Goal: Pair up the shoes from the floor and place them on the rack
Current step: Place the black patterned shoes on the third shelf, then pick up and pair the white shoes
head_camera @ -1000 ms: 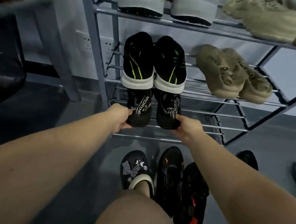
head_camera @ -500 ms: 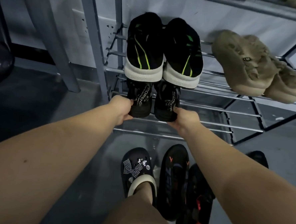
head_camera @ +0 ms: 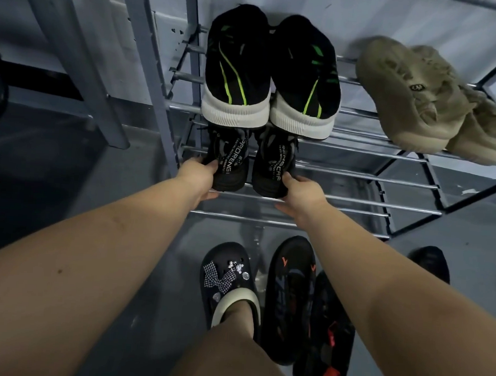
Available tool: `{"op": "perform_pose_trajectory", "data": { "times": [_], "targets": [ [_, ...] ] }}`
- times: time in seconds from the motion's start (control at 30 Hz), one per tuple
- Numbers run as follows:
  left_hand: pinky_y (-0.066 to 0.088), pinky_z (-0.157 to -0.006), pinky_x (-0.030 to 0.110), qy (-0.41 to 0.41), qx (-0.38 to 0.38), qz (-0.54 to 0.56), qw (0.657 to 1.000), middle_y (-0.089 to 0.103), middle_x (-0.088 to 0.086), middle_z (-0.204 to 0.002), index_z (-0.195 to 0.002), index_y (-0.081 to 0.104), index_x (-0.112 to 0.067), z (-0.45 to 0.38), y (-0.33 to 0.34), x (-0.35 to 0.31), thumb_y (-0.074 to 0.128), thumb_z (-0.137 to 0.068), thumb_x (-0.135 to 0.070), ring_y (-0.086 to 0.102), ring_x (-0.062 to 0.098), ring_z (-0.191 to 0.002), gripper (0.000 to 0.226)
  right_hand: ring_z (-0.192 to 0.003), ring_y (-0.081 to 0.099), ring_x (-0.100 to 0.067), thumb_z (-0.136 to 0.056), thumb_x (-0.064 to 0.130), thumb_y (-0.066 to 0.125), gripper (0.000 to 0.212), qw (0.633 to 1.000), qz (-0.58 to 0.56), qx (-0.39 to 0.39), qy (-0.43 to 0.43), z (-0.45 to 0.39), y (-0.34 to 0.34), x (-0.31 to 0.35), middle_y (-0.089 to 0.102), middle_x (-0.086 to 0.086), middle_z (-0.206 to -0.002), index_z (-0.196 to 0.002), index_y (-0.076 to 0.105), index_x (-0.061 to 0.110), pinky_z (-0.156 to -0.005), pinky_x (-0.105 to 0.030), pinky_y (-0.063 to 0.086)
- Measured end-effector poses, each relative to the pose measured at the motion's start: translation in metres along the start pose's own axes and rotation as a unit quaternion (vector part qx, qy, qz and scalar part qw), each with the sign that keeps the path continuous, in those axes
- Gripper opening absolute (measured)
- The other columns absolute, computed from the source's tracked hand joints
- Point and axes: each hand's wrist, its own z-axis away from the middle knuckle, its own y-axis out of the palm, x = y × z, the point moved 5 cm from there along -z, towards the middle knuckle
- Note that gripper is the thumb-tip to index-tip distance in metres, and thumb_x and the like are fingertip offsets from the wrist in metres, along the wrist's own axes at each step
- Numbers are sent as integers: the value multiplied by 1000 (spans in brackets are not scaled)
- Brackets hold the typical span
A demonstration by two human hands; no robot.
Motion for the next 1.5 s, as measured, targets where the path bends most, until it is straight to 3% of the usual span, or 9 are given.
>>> {"op": "perform_pose_trajectory", "data": {
  "times": [0.23, 0.37, 0.5, 0.6, 0.73, 0.93, 1.0, 1.13, 1.5],
  "targets": [
    [49, -79, 35, 46, -11, -158, 986, 55, 11, -130, -138, 41, -15, 8, -5, -3, 42, -97, -36, 56, 31, -115, 46, -87, 54, -21, -98, 22, 49, 42, 998, 60, 0, -27, 8, -8, 0, 56, -7, -105, -136, 45, 6, -96, -44, 50],
    [44, -100, 36, 109, -27, -325, 939, 53, 14, -135, -139, 41, -7, 30, -5, -17, 41, -97, -40, 52, 33, -121, 54, -117, 54, -23, -96, 26, 51, 55, 994, 98, 4, -55, 30, -21, 8, 49, -7, -141, -146, 33, 11, -102, -42, 47],
    [34, -111, 41, 147, 1, -451, 880, 37, 14, -149, -145, 31, -10, 70, 7, -28, 41, -94, -47, 40, 33, -133, 64, -128, 48, -25, -96, 30, 50, 59, 972, 204, -2, -119, 69, -43, 22, 42, -5, -147, -148, 28, 13, -103, -32, 43],
    [20, -118, 40, 206, 53, -542, 813, 15, 10, -158, -149, 22, -15, 115, 30, -40, 40, -94, -49, 21, 30, -144, 67, -131, 45, -25, -96, 35, 47, 62, 922, 350, -10, -168, 102, -66, 31, 35, -6, -152, -150, 24, 15, -100, -31, 40],
    [16, -119, 39, 250, 127, -656, 701, -10, 9, -159, -151, 16, -20, 177, 79, -54, 39, -93, -53, 11, 31, -147, 71, -132, 44, -27, -93, 43, 49, 68, 892, 410, -37, -186, 142, -111, 33, 29, -7, -155, -150, 21, 17, -103, -36, 40],
    [16, -119, 43, 349, 174, -757, 525, -4, 9, -160, -150, 18, -21, 269, 180, -55, 35, -92, -59, 11, 31, -147, 72, -139, 33, -29, -92, 47, 49, 71, 844, 491, -96, -192, 199, -213, 15, 29, -8, -154, -150, 21, 19, -111, -37, 33],
    [15, -119, 43, 377, 183, -766, 487, 0, 9, -160, -150, 18, -20, 292, 211, -42, 36, -91, -59, 12, 30, -146, 73, -139, 31, -32, -91, 48, 49, 73, 820, 534, -112, -173, 214, -251, -1, 28, -10, -154, -150, 19, 17, -113, -41, 31],
    [18, -118, 42, 402, 221, -763, 456, 5, 14, -159, -150, 20, -15, 323, 267, 0, 37, -91, -58, 15, 31, -146, 74, -141, 26, -32, -91, 50, 48, 75, 800, 574, -140, -104, 236, -328, -42, 20, -8, -157, -151, 16, 19, -113, -44, 31],
    [18, -119, 38, 393, 302, -775, 392, 5, 13, -159, -151, 15, -13, 350, 381, 96, 38, -94, -52, 16, 29, -146, 72, -138, 31, -32, -91, 52, 45, 73, 824, 538, -175, 22, 238, -462, -145, 27, -9, -153, -150, 20, 17, -112, -43, 31]
  ]
}}
